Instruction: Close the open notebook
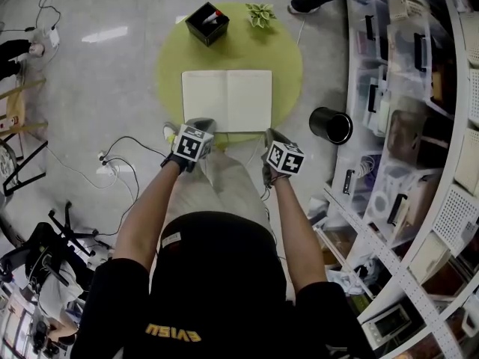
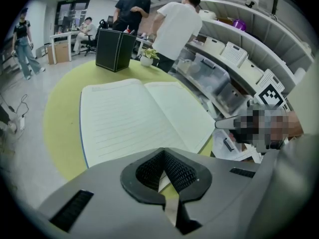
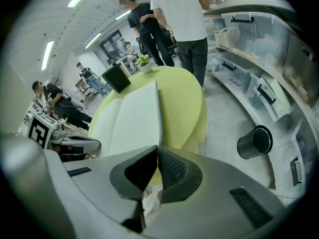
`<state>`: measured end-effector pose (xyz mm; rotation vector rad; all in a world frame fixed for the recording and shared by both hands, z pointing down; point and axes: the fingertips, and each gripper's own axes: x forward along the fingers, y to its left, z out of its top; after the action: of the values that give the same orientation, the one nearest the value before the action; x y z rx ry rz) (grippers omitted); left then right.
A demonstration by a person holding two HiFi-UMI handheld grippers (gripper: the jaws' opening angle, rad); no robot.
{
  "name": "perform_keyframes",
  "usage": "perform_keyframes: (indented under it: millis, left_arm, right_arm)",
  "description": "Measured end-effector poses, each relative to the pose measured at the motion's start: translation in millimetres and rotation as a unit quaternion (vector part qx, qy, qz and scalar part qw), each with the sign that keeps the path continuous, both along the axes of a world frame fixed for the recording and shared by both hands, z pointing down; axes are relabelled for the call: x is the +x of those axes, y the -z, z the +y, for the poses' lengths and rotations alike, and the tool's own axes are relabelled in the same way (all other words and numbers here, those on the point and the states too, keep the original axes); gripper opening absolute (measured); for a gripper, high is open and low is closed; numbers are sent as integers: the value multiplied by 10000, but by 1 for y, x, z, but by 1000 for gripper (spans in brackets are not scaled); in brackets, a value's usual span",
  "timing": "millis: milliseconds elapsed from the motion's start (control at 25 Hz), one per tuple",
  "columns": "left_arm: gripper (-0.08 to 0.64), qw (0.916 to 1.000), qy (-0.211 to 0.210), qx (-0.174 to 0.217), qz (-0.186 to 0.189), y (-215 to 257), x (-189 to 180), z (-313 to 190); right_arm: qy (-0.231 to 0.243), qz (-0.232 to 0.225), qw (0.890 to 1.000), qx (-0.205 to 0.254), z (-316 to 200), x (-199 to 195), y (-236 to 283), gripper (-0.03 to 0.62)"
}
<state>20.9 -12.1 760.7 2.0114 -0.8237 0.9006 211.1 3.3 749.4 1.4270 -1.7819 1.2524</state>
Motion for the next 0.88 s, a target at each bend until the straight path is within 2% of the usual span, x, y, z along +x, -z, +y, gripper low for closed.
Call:
perform_keyframes:
  millis: [400, 880]
  left_arm:
    - [15, 9998, -53, -35, -170, 2, 1, 2]
    - [15, 9995, -188, -163, -185, 3, -1, 1]
  right_arm:
    - [-4, -24, 10000, 43, 7, -2, 14, 9]
    - [5, -30, 9997, 261, 6, -10, 35, 9]
